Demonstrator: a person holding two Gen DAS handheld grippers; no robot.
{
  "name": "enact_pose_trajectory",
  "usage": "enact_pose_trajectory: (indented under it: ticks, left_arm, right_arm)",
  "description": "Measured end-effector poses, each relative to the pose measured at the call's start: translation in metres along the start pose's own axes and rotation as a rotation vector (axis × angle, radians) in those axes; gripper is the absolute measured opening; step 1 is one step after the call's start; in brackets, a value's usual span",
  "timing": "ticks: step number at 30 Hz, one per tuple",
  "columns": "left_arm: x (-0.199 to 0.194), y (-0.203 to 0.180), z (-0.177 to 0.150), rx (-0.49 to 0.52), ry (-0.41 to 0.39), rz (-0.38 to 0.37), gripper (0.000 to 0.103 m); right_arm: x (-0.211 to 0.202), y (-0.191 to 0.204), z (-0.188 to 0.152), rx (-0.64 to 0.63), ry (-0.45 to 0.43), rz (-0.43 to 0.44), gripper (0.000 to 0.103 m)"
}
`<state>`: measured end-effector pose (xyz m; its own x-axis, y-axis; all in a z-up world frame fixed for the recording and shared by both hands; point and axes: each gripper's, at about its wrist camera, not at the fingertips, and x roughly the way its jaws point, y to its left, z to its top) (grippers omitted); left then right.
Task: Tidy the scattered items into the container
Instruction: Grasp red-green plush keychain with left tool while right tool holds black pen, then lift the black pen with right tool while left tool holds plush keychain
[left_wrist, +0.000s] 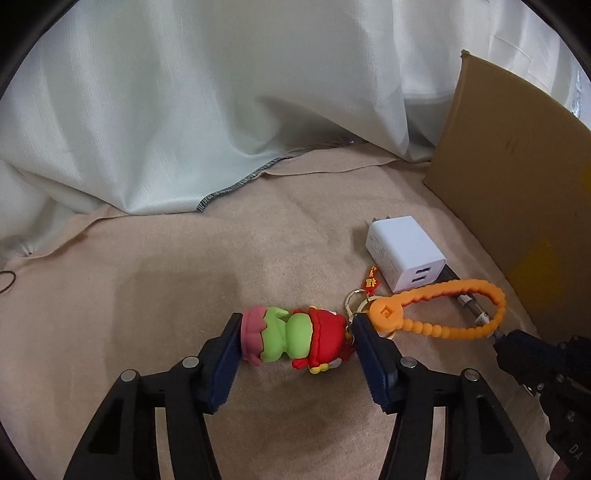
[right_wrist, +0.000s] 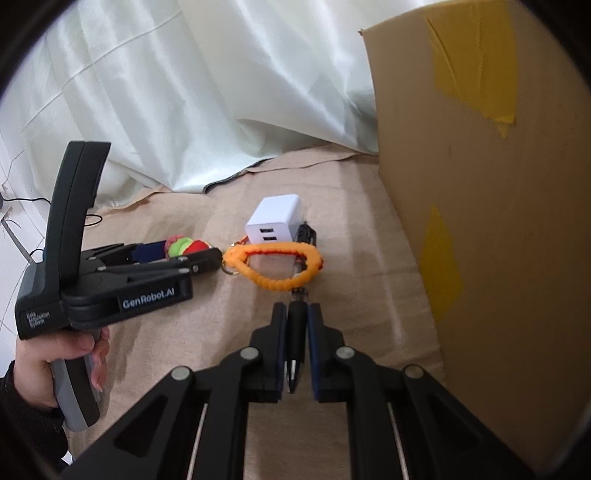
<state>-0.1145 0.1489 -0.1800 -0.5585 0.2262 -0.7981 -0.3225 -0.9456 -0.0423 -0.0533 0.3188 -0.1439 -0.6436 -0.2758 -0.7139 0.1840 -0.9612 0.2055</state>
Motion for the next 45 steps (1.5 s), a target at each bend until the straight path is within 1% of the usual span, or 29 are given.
enact_pose_trajectory:
  ticks: [3,8,16,19,22,23,24,27,31,32,34,36,39,45]
  left_arm:
    - [-0.006,0.003,-0.003,-0.015,-0.015,-0.006,0.059]
    - [-0.032,0.014,-0.007,-0.040,-0.068,-0.012,0.059]
    - [-0.068,0.032,-0.004,-0.055,-0.137,0.030,0.059]
    - [-0.084,0.040,-0.005,-0.072,-0.157,0.021,0.059]
    - [-0.097,0.042,-0.003,-0.070,-0.177,0.024,0.059]
    - [-0.099,0.042,-0.002,-0.068,-0.175,0.021,0.059]
    - [-0.100,0.041,-0.001,-0.064,-0.170,0.019,0.059]
    - [-0.099,0.041,-0.005,-0.054,-0.163,0.025,0.059]
    - [-0.094,0.040,-0.012,-0.046,-0.147,0.019,0.059]
    - [-0.093,0.041,-0.014,-0.049,-0.144,0.015,0.059]
    - [-0.089,0.043,-0.016,-0.055,-0.138,0.008,0.059]
    - [-0.086,0.046,-0.018,-0.063,-0.131,0.003,0.059]
    - [-0.083,0.049,-0.020,-0.071,-0.126,-0.001,0.059]
    - [-0.081,0.051,-0.020,-0.071,-0.120,-0.008,0.059]
  right_arm:
    - [-0.003,0.000,0.000,-0.003,-0.008,0.007,0.014]
    - [-0.012,0.003,0.003,-0.012,-0.045,0.012,0.014]
    - [-0.028,0.010,0.012,-0.036,-0.118,-0.003,0.013]
    - [-0.036,0.011,0.017,-0.032,-0.140,0.007,0.012]
    - [-0.047,0.016,0.024,-0.047,-0.175,0.007,0.012]
    - [-0.049,0.018,0.025,-0.051,-0.173,0.013,0.012]
    - [-0.049,0.019,0.025,-0.052,-0.166,0.013,0.012]
    - [-0.037,0.024,0.015,-0.086,-0.096,0.014,0.013]
    - [-0.006,0.024,-0.004,-0.126,0.054,0.003,0.013]
    - [-0.002,0.023,-0.007,-0.130,0.071,-0.002,0.013]
    - [0.004,0.022,-0.009,-0.138,0.097,-0.010,0.013]
    - [0.010,0.022,-0.008,-0.141,0.117,-0.008,0.015]
    - [0.015,0.026,-0.002,-0.158,0.113,-0.020,0.021]
    - [0.030,0.027,0.006,-0.151,0.124,-0.026,0.021]
